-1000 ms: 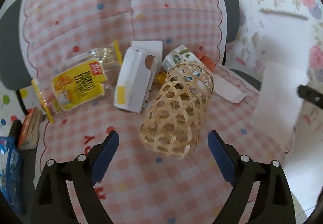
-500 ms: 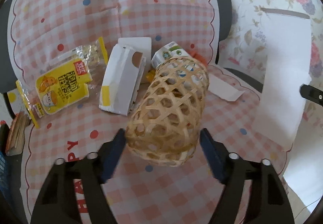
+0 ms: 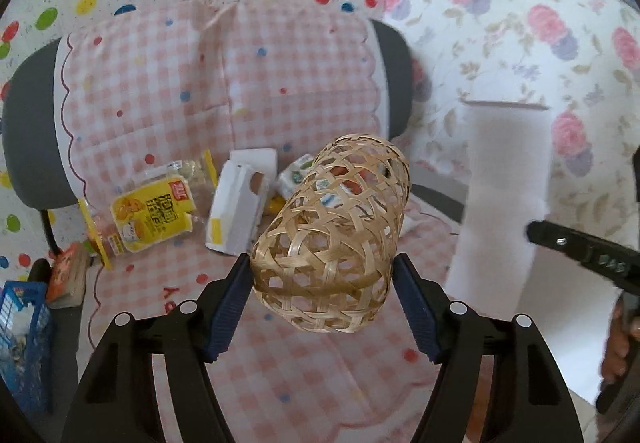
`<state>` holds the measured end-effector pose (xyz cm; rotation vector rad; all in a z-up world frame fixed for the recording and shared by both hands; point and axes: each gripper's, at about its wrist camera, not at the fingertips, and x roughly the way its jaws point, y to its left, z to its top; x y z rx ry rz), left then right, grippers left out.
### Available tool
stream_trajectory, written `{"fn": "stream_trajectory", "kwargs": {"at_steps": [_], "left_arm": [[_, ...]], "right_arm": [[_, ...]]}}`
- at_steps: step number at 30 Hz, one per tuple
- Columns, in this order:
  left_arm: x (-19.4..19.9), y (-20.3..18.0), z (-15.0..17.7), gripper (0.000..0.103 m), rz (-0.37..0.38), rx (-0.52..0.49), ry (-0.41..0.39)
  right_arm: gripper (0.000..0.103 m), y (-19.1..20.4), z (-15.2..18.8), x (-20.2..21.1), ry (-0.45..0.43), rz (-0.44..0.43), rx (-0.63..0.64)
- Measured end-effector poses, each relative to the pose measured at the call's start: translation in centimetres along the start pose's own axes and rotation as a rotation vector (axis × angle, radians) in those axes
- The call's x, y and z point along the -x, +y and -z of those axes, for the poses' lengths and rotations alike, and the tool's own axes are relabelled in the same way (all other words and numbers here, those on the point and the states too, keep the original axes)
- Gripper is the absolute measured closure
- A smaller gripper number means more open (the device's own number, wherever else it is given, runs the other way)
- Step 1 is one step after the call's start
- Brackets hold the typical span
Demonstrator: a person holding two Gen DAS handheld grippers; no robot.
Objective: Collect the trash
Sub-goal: 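Grasp the woven bamboo tube with the left gripper and lift it, then carry both items to the trash bag and open both grippers over it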
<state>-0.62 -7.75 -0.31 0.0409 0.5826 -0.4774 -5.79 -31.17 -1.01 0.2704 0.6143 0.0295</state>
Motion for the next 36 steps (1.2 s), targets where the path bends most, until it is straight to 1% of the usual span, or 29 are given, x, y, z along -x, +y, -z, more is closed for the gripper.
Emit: {"fn": "stream_trajectory", "kwargs": {"at_steps": [4,11,16,21,25,29,31,36], "left_arm": [[2.2,-1.6,0.9,0.032,0.029,-0.013,-0.002],[4.5,-4.9,3.3,0.032,0.016,-0.044,0.028],[5.5,-7.2,4.8,0.032,0.071,-0.079,0.036],[6.3,-10.3,6.6,0.032,0.157,-0.13,0.048],[6.3,-12.1,7.9,0.032,0.224,-0.149,0.057],[5.8,-13.9,9.2,0.032,0.275,-0.159,0.087],[5.5,-14.6,9.7,0.033,0.285,-0.171,0.102],[3.7,-16.3,10.4,0.035,0.304,-0.197,0.142]], "right_arm": [[0.101,0.3,1.3,1.9,-0.01,0.01,0.007],[0.101,-0.3,3.9,6.0,-0.031,0.067,0.007],[0.101,-0.9,6.3,9.1,-0.039,0.119,0.004],[0.101,-2.0,8.6,11.7,-0.043,0.168,-0.024],[0.101,-3.0,10.8,13.5,-0.041,0.215,-0.048],[0.101,-4.0,12.8,15.0,-0.036,0.27,-0.062],[0.101,-4.6,13.7,15.6,-0.043,0.303,-0.073],[0.101,-6.7,15.3,15.1,-0.019,0.328,-0.124]]}}
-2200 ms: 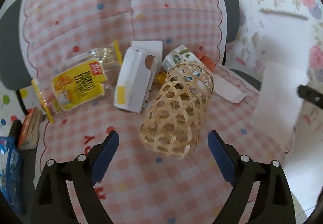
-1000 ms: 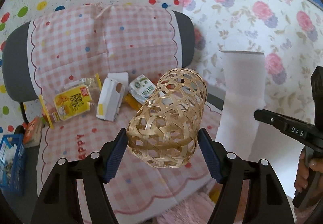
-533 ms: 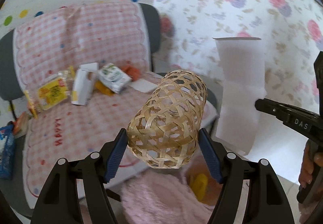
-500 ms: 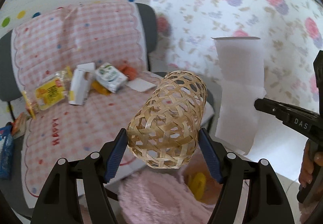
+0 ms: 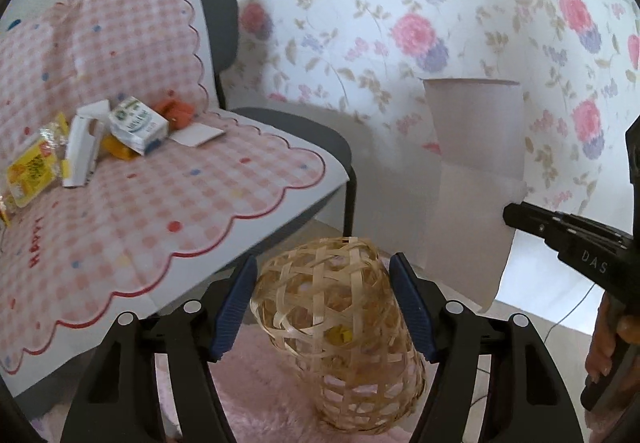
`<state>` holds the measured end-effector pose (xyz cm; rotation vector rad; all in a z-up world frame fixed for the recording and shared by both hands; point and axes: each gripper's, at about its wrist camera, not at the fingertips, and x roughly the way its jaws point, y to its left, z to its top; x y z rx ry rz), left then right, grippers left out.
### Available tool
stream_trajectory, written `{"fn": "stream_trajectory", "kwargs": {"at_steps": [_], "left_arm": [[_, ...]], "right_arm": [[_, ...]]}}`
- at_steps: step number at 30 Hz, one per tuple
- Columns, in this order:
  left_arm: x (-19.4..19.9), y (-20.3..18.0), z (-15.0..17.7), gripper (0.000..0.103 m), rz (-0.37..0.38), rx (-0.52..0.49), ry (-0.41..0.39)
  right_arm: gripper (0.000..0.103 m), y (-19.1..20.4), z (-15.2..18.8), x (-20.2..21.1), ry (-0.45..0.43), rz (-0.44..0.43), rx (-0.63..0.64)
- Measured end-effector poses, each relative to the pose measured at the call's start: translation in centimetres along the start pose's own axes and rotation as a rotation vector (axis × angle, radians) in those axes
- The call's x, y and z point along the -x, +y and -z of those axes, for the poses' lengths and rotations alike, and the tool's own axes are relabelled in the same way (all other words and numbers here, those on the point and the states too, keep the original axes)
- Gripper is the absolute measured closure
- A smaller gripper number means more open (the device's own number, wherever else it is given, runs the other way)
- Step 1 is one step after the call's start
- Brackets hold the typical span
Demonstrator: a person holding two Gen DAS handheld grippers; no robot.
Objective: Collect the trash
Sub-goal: 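Carry both items to the trash bag and open both grippers over it, then move both empty grippers back over the chair seat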
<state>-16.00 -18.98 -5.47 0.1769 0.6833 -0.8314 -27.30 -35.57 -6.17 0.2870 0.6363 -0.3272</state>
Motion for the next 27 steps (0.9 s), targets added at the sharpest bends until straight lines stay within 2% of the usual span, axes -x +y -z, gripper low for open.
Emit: {"fn": "stream_trajectory", "kwargs": {"at_steps": [3,4,5,9,11,12,13,14,16,17,27], "left_arm": [[-1.0,-0.5,-0.5,0.036,0.001,-0.017,0.004],[-1.3,-0.6,-0.7,0.079,0.002,-0.019,0.003],[-1.7,-0.7,-0.9,0.098,0.008,-0.023,0.012],[-3.6,-1.0,-1.9,0.095,0.027,-0.009,0.048],[-4.5,-1.6,-2.2,0.083,0.012,-0.025,0.058],[-4.6,-1.7,-2.2,0.058,0.0,-0.025,0.054],[-4.6,-1.8,-2.2,0.038,-0.012,-0.023,0.04],[-4.5,-1.8,-2.2,0.036,-0.018,-0.022,0.03],[-4.3,-1.7,-2.2,0.036,-0.036,-0.037,0.023],[-4.3,-1.6,-2.3,0.035,-0.054,-0.038,0.023],[-2.2,2.0,-2.4,0.033,-0.119,0.048,0.007]], "right_arm": [[0.101,-0.9,0.4,-1.1,0.02,0.003,-0.019],[0.101,-1.1,0.5,-1.4,0.027,0.003,-0.024],[0.101,-1.3,0.6,-1.6,0.031,0.002,-0.028],[0.101,-2.3,0.7,-2.8,0.05,0.0,-0.042],[0.101,-2.6,0.7,-3.6,0.066,-0.007,-0.051],[0.1,-2.8,0.7,-4.0,0.079,-0.011,-0.05],[0.096,-2.8,0.7,-4.4,0.096,-0.017,-0.048],[0.092,-3.0,0.8,-4.8,0.105,-0.022,-0.049],[0.071,-2.9,0.9,-5.1,0.111,-0.018,-0.039],[0.064,-2.9,0.9,-5.3,0.112,-0.02,-0.033],[0.064,-1.4,-1.2,-4.1,0.048,-0.053,-0.013]]}}
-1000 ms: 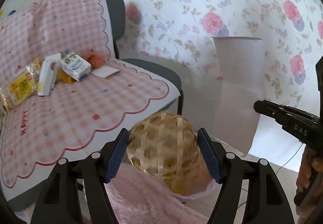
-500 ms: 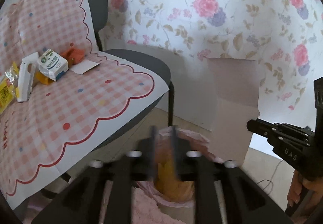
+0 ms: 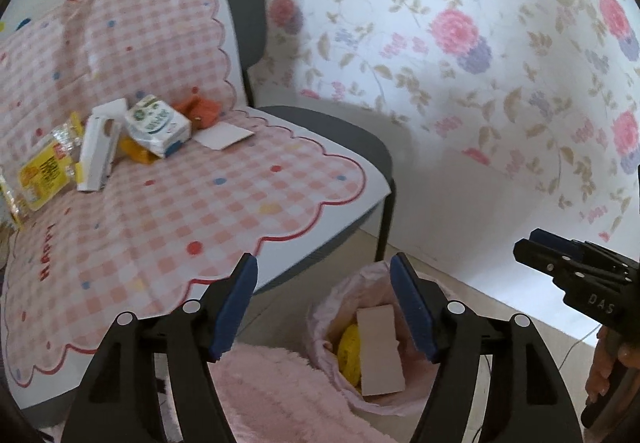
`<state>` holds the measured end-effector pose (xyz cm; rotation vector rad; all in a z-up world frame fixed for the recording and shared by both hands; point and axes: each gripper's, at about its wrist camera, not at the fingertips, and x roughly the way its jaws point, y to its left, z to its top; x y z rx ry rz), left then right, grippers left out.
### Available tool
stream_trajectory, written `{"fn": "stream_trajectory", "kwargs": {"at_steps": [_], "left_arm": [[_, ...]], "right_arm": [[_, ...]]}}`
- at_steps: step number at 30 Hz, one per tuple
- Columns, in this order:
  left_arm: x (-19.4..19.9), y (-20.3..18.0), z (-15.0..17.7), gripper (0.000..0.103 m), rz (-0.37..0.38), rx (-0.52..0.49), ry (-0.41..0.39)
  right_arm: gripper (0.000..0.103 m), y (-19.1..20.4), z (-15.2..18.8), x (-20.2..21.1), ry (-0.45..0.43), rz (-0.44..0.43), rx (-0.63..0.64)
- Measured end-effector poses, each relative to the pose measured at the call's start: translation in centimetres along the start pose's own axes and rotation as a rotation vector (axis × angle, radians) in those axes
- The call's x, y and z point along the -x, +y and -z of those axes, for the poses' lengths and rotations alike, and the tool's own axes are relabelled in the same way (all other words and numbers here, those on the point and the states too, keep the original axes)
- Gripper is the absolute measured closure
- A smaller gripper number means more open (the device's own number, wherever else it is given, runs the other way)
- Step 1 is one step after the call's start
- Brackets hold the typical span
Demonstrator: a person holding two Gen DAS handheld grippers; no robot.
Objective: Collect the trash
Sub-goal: 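Move both empty grippers back over the chair seat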
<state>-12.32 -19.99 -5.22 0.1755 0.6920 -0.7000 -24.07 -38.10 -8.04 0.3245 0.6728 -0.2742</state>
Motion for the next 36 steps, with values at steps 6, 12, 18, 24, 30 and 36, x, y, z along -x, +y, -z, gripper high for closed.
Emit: {"fn": "stream_trajectory", "kwargs": {"at_steps": [6,12,18,24,30,36], "left_arm": [[2.1,2.8,-0.2,0.032,-0.052,0.043,-0.038],[3.7,6.3,-0.1,0.029,-0.122,0.093,-0.063],[5.1,10.8,-0.2,0.028,-0.227,0.149,-0.082],[6.2,15.5,-0.5,0.024,-0.322,0.207,-0.088],[7.0,19.9,-1.0,0.02,-0.395,0.248,-0.09],[6.7,25.3,-2.2,0.019,-0.452,0.295,-0.093]], "right_arm": [[0.064,2.9,-1.3,-0.1,-0.028,-0.061,0.055],[0.064,6.8,-3.1,-1.2,-0.029,-0.125,0.129],[0.064,11.4,-5.0,-2.9,-0.02,-0.19,0.204],[0.062,15.3,-6.7,-4.9,-0.012,-0.242,0.257],[0.06,18.8,-8.5,-7.5,0.005,-0.277,0.309],[0.049,22.2,-10.6,-10.8,0.016,-0.302,0.353]]}}
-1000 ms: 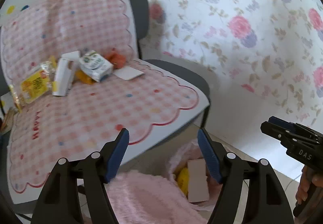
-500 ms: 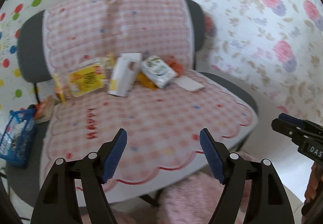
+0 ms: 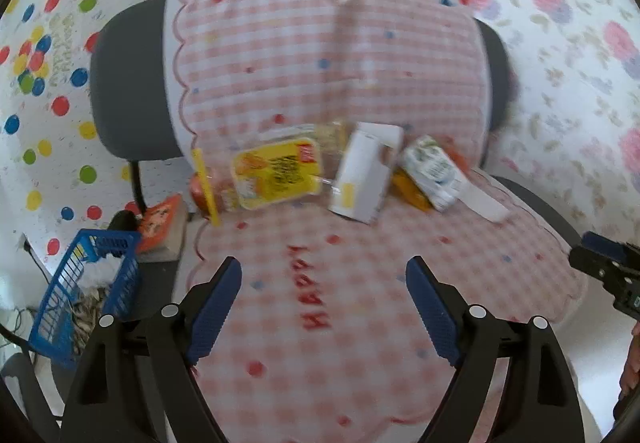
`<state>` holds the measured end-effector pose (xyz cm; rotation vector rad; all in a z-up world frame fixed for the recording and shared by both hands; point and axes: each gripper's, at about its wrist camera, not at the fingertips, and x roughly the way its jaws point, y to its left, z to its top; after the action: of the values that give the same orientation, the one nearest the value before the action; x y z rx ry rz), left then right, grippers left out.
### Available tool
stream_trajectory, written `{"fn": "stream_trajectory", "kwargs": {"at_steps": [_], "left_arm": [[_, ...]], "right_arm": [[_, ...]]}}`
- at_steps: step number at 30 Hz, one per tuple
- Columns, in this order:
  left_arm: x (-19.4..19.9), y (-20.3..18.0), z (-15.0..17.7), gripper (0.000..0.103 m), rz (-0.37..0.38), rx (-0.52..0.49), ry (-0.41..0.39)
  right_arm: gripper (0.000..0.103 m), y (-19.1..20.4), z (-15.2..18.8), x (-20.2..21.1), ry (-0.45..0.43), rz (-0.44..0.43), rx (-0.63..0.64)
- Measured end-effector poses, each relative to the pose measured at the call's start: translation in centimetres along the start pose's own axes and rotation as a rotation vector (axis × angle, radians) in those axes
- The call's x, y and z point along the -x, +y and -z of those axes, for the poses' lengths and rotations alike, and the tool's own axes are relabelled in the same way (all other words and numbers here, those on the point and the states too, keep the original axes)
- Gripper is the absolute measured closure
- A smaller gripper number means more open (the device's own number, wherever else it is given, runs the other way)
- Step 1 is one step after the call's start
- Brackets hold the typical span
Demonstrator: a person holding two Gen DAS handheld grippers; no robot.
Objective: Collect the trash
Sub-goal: 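Move both empty grippers back over the chair seat, then grasp the yellow bread packet with the left gripper and lift it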
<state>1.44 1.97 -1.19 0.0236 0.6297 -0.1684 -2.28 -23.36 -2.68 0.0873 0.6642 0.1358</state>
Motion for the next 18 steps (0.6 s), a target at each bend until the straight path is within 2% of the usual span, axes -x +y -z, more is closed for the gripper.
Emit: {"fn": "stream_trajectory", "kwargs": {"at_steps": [4,7,9,13,18], "left_arm": [[-2.5,3.1,-1.5,0.019,-0.065,0.058,0.0],[-4.9,5.3,-2.6,0.019,-0.111,0.094,0.002],[-6.3,6.6,-3.2,0.014,-0.127,0.126,0.006],[-9.4,9.1,-4.3,0.013,-0.138,0.186,0.013],[-13.8,11.0,-5.7,0.013,-0.183,0.195,0.044]], "right_arm": [[0.041,0.5,-1.7,-2.7,-0.003,-0.006,0.016],[0.041,0.6,-2.8,-4.7,0.005,-0.005,0.017],[0.04,0.7,-3.6,-5.9,0.007,-0.012,0.02],[0.04,1.0,-4.8,-8.2,0.007,-0.014,0.037],[0.04,1.1,-5.9,-11.1,0.021,-0.018,0.044]]}}
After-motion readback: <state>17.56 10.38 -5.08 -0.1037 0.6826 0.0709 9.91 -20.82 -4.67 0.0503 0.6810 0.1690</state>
